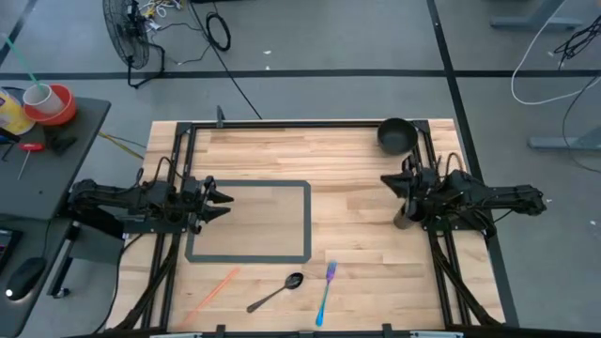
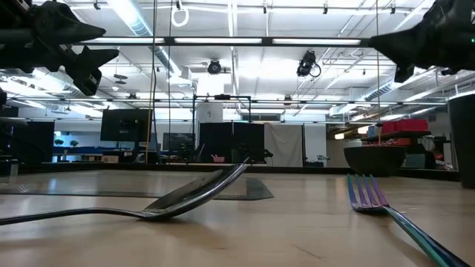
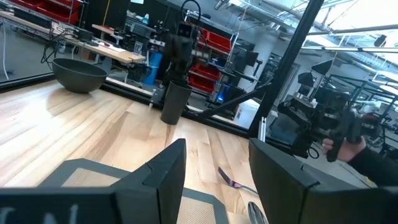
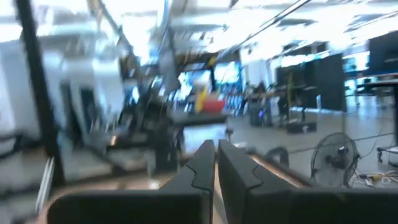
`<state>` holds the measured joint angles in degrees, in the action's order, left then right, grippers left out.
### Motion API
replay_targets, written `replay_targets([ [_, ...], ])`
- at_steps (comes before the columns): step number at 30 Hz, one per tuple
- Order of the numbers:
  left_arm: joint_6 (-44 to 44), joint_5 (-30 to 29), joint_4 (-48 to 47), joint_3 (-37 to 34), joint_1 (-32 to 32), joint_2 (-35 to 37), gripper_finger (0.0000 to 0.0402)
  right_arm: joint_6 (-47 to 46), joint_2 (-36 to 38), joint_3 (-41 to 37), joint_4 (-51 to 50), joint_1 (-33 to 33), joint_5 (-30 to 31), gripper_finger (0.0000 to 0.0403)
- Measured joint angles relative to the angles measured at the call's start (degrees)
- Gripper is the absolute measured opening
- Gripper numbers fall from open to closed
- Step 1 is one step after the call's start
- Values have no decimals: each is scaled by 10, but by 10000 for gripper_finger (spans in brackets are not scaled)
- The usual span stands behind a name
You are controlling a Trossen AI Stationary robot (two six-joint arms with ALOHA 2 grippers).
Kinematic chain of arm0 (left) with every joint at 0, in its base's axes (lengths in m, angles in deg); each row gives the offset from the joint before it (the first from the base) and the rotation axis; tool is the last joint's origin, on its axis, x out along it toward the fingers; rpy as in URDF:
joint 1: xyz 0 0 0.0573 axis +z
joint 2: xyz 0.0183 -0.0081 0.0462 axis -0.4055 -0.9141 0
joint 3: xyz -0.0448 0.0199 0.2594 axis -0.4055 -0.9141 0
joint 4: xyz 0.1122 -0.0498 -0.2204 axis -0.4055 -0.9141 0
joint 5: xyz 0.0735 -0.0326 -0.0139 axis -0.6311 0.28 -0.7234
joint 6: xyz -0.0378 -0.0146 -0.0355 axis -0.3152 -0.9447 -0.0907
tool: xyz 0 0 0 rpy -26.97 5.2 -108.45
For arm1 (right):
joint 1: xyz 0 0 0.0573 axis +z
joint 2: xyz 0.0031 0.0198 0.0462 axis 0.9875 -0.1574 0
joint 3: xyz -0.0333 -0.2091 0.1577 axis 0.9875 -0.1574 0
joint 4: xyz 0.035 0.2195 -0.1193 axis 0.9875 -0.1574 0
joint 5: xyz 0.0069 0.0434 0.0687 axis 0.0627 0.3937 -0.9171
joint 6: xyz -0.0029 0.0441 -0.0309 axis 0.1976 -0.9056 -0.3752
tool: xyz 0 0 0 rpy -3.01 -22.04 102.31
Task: Pick & Place Utensil
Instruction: Put the black bowl on the gray placemat
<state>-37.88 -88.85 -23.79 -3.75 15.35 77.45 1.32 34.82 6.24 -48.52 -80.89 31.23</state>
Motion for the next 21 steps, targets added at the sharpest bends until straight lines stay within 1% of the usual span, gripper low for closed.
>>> replay_targets([
  [4, 1, 0, 0, 0, 0, 0, 181, -6, 0, 0, 68, 0, 61, 23],
  [10, 0, 0, 0, 0, 0, 0, 181, 15, 0, 0, 169, 0, 160, 23],
  [18, 0, 0, 0, 0, 0, 0, 181, 39, 0, 0, 335, 0, 209, 23],
  [19, 0, 0, 0, 0, 0, 0, 181, 42, 0, 0, 345, 0, 211, 23],
  [21, 0, 0, 0, 0, 0, 0, 181, 51, 0, 11, 327, 0, 214, 23],
])
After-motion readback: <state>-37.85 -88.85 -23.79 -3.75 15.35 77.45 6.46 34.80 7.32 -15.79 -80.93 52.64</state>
